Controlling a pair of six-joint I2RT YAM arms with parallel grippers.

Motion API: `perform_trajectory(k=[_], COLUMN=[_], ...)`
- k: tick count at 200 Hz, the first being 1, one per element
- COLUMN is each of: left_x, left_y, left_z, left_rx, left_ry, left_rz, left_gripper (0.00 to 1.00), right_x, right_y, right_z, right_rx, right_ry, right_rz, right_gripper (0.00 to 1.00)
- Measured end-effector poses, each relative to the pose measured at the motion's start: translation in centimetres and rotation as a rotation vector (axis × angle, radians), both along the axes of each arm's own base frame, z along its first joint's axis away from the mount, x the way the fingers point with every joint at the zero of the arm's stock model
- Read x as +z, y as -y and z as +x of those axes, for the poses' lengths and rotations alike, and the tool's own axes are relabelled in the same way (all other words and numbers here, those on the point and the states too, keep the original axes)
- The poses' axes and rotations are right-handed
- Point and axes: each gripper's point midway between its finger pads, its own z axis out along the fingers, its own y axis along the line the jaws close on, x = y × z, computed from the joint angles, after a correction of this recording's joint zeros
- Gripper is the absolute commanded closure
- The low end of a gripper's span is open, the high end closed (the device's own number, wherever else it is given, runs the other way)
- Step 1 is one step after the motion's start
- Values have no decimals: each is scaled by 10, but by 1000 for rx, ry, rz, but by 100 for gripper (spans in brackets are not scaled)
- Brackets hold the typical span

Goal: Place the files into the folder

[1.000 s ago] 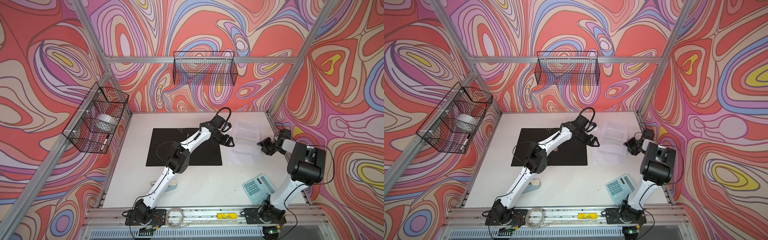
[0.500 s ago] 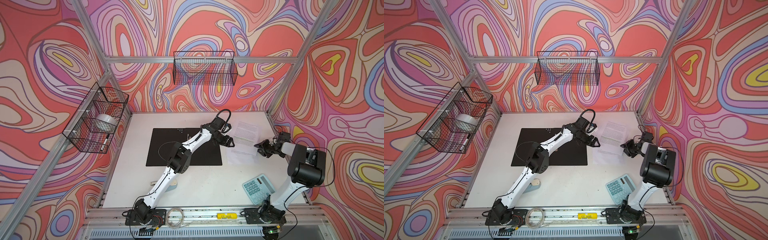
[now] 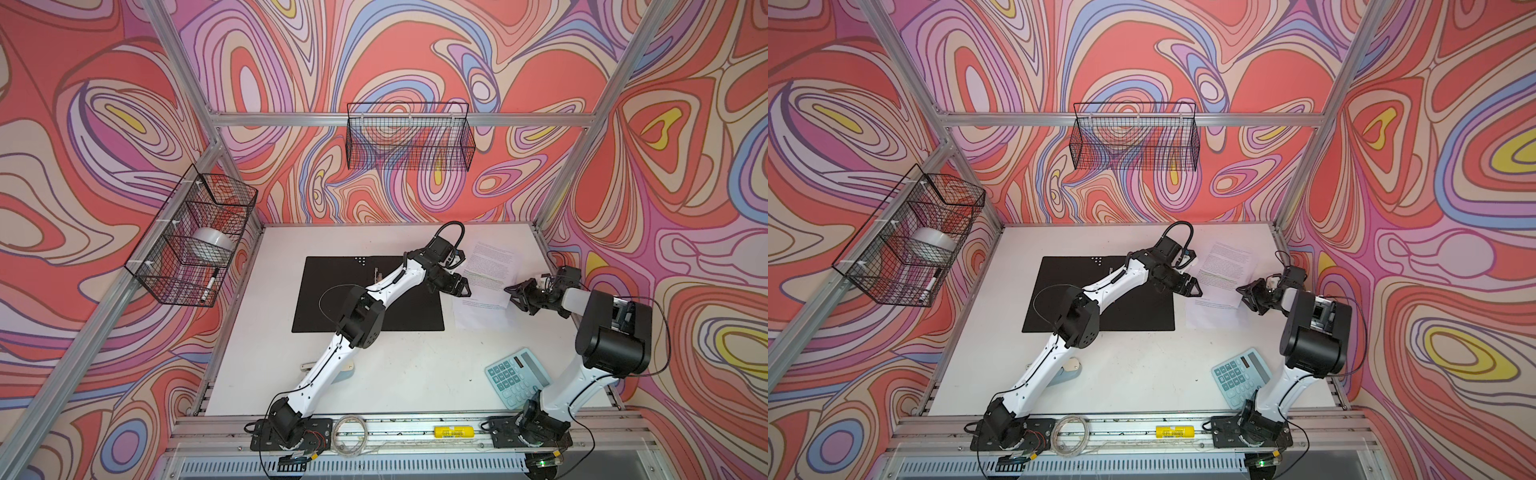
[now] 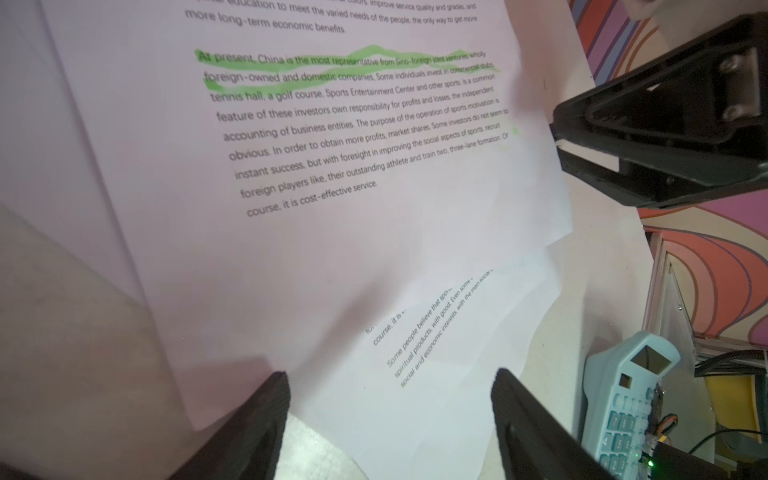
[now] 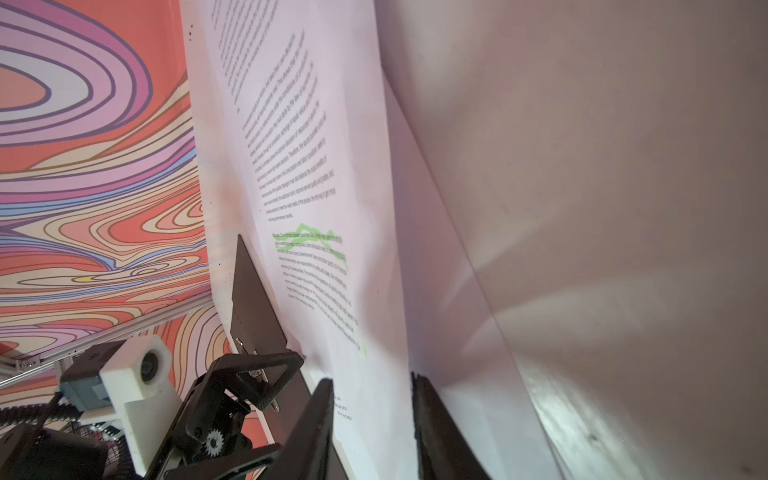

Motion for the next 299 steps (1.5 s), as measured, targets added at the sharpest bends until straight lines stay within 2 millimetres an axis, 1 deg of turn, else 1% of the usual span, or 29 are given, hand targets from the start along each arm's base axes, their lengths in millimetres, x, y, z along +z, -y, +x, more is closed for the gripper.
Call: perform_trajectory(k=[13,74,95,105,118,159,190,207,224,250,265,284,299], left_x=[-3,-2,-2,-2,-2,-2,4,21,52,120,161,200,218], left_y=[2,15,17,18,18,17,7,-6,-25,-70,-99,-131,-148], left_z=[-3,-15,-17,-17,-17,-19,-20,-12,4,39,57,68,68], left_rx=[-6,-38,-43,-44,-45,-54,-54,-35,6,102,158,208,227], left_ry=[-2,-8,-7,-7,-7,-12,-47,-53,-40,18,75,128,148], left_rz=[2,-18,-25,-25,-26,-25,-20,-29,-56,-130,-168,-195,-201], left_gripper=[23,23,23,23,23,22,22,22,22,22,22,22,22], right_x=[1,5,5,5,6,6,7,7,8,12,19,34,46], right_y=[-2,-8,-10,-10,-10,-10,-10,-10,-12,-15,-18,-23,-28], right_z=[0,1,1,1,1,4,6,6,6,5,3,3,3], right_rx=[6,31,35,36,36,35,38,40,45,54,58,74,88], right_ry=[10,55,60,62,66,81,89,91,96,98,104,132,147], right_rz=[10,42,50,52,53,57,58,61,70,96,113,125,131], right_gripper=[69,71,75,80,83,100,100,100,100,100,100,100,100])
